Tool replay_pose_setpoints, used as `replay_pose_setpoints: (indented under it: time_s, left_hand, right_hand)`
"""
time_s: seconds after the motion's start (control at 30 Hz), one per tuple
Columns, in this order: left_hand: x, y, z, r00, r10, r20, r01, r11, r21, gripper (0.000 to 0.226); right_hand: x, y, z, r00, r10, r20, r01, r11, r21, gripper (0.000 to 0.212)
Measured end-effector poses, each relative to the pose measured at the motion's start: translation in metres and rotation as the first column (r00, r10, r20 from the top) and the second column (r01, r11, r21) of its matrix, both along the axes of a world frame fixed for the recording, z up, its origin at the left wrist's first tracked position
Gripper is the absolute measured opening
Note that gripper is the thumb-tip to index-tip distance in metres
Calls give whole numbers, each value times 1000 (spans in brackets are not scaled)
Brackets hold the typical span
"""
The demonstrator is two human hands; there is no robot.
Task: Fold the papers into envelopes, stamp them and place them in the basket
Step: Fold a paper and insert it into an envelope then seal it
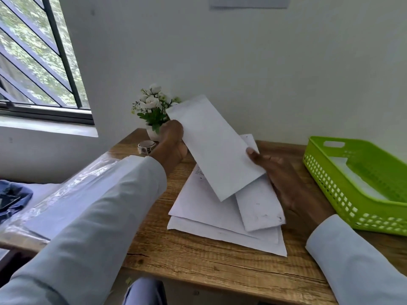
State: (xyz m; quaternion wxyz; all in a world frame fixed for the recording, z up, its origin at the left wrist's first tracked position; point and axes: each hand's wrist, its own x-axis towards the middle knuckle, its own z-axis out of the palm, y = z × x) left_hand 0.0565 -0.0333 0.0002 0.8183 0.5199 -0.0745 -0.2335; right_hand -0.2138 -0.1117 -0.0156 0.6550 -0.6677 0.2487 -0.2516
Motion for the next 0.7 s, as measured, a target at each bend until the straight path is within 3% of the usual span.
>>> replay_pose_setpoints:
  time_s: [0.1, 0.2, 0.27, 0.37, 0.47, 0.53, 0.7]
  left_hand:
    - [-23, 13, 8, 997, -55, 58, 52, 998, 42, 15]
    - [-28, 25, 17, 957, -270, 109, 255, 957, 136, 29]
    - [-36, 32, 24, 861, -456, 224, 388, 875, 289, 28]
    - [-46, 36, 34, 670, -640, 376, 409, 741, 533, 27]
    - [-54, 39, 42, 517, -768, 377, 449, 619, 644, 26]
    - [-57, 38, 43, 432, -823, 370, 470, 555, 686, 25]
    - [-61, 35, 42, 381, -844, 378, 482, 530, 697, 26]
  right_hand:
    - [-2, -1, -1, 999, 34, -18, -34, 999, 0, 28]
    - [-3, -1, 1, 997, 62, 49, -65, 996, 64, 32]
    - [-2, -1, 4, 992, 32, 122, -44, 995, 94, 40]
    - [1, -3, 11, 975, -23, 220, -12, 987, 157, 37]
    - [2, -5, 13, 958, -75, 275, -1, 964, 266, 34]
    - [1, -7, 10, 957, -107, 268, 41, 970, 240, 30]
    - [-2, -11, 3, 981, -57, 185, 40, 995, 94, 33]
